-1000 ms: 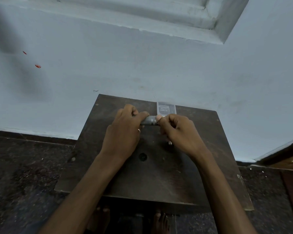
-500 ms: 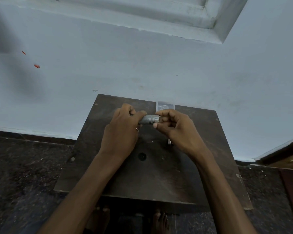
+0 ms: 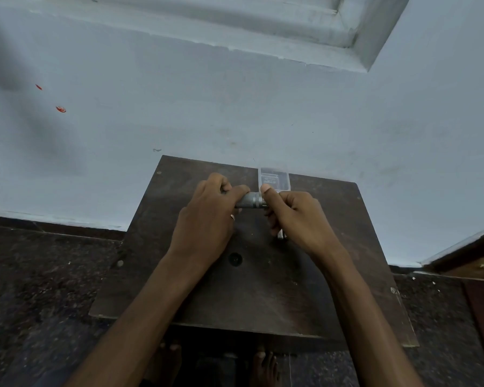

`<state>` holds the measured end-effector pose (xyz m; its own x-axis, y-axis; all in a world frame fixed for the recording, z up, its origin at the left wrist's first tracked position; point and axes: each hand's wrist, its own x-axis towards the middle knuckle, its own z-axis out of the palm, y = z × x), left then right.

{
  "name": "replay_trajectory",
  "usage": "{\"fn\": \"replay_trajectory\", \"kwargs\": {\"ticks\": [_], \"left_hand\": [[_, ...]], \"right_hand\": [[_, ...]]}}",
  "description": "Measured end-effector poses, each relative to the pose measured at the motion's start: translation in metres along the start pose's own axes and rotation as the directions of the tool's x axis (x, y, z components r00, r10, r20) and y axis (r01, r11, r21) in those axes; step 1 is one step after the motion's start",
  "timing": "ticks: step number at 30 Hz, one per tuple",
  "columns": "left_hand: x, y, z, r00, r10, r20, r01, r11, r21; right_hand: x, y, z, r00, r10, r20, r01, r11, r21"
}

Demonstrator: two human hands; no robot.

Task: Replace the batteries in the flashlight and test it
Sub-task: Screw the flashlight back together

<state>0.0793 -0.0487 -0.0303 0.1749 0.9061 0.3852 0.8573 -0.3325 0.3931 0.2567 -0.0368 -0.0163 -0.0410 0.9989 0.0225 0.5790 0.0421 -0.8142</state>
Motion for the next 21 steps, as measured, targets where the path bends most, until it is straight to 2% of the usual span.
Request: {"fn": "replay_trajectory", "kwargs": {"ticks": [6,12,21], "left_hand": [[0.0005,-0.0010,-0.0007,1.000,-0.013,0.000,0.013,1.000,0.009],[0.0009,-0.0074,-0.0020,0.999,-0.050,-0.001,0.050,0.998,0.025],[0.0016,-0.0084,0.0005,0.999,-0.042,0.008,0.042,0.999,0.013]], "right_hand": [[-0.0008,0.0006,0.0013,0.999,-0.031,-0.026,0.030,0.998,-0.048],[0.0015,0.0021,-0.0020,0.994,-0.058,0.093,0.048,0.993,0.107],[-0.0007,0.0014,-0.0022,0.993,-0.084,0.079,0.083,0.996,0.016]]}}
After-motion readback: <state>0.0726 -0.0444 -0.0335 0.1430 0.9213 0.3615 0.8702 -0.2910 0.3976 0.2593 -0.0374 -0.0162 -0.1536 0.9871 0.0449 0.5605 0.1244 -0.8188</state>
